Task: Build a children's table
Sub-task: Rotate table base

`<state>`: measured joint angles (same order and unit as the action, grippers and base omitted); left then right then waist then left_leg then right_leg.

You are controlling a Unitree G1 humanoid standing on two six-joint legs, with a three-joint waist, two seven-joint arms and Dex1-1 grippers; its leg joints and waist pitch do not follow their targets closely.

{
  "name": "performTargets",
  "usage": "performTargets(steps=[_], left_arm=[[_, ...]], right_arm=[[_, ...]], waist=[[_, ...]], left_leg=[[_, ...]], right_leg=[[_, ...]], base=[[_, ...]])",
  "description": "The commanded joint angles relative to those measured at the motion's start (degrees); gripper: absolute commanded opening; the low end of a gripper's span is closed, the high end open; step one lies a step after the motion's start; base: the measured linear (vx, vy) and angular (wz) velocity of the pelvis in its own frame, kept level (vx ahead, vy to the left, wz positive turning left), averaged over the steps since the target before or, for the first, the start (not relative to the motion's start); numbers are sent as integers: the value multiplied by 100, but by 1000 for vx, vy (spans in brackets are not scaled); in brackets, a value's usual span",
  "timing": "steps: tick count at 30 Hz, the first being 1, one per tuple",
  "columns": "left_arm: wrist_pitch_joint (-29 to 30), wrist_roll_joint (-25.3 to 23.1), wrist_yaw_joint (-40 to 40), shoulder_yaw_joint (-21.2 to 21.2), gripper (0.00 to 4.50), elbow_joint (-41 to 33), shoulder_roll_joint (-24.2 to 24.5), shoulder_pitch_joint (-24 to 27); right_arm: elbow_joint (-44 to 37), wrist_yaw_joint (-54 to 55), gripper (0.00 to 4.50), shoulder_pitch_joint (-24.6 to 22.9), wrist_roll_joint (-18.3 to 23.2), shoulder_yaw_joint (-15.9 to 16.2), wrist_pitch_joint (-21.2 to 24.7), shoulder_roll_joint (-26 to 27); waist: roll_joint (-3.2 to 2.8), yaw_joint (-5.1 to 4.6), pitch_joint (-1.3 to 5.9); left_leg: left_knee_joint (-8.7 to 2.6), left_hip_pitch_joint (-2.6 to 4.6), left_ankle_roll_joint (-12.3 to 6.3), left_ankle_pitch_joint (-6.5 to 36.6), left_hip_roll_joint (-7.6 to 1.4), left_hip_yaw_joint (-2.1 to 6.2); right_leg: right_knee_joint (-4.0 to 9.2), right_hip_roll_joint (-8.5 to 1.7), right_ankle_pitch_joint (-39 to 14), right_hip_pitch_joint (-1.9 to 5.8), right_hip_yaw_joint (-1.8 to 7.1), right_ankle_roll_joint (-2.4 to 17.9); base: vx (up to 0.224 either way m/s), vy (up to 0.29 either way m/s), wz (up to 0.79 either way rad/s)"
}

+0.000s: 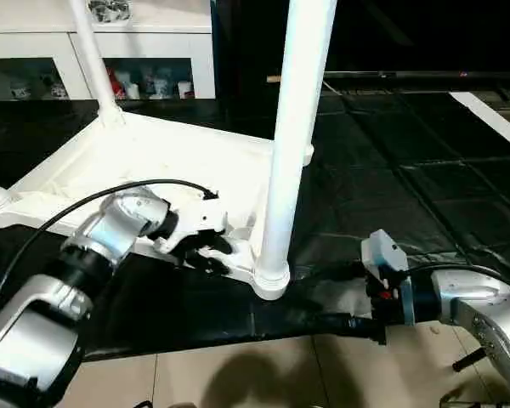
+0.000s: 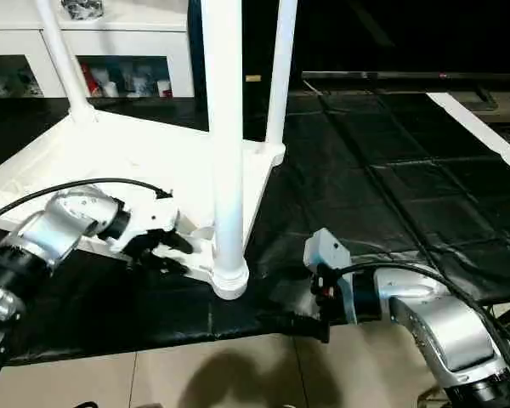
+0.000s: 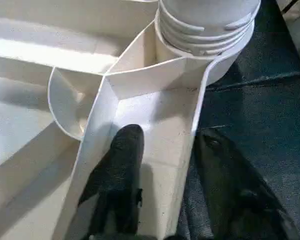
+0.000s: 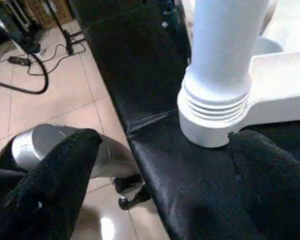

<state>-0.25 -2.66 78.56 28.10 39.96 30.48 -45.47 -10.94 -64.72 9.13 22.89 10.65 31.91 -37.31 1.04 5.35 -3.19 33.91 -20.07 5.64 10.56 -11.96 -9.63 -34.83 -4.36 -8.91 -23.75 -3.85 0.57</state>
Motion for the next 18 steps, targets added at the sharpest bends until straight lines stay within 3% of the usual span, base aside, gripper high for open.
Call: performTargets(steps=[1, 18], left_arm=[[-84, -85, 50, -3, 151, 82, -35, -135], [-221, -298, 31, -38, 23, 583, -247, -237]], right_arm=[[-116, -34, 450, 16, 66, 23, 37, -69], [-174, 19, 450, -54, 80, 25, 90, -34]], waist=[[-10, 37, 385], [-41, 66, 375]], left_leg=[[-384, -17, -88, 1367, -58, 4], [-392, 2, -62, 1499, -56, 9]], right_leg=[[508, -308, -2279, 337, 214, 723], [535, -307, -2341, 341, 208, 753]], base=[[0, 0, 0], [0, 0, 0]])
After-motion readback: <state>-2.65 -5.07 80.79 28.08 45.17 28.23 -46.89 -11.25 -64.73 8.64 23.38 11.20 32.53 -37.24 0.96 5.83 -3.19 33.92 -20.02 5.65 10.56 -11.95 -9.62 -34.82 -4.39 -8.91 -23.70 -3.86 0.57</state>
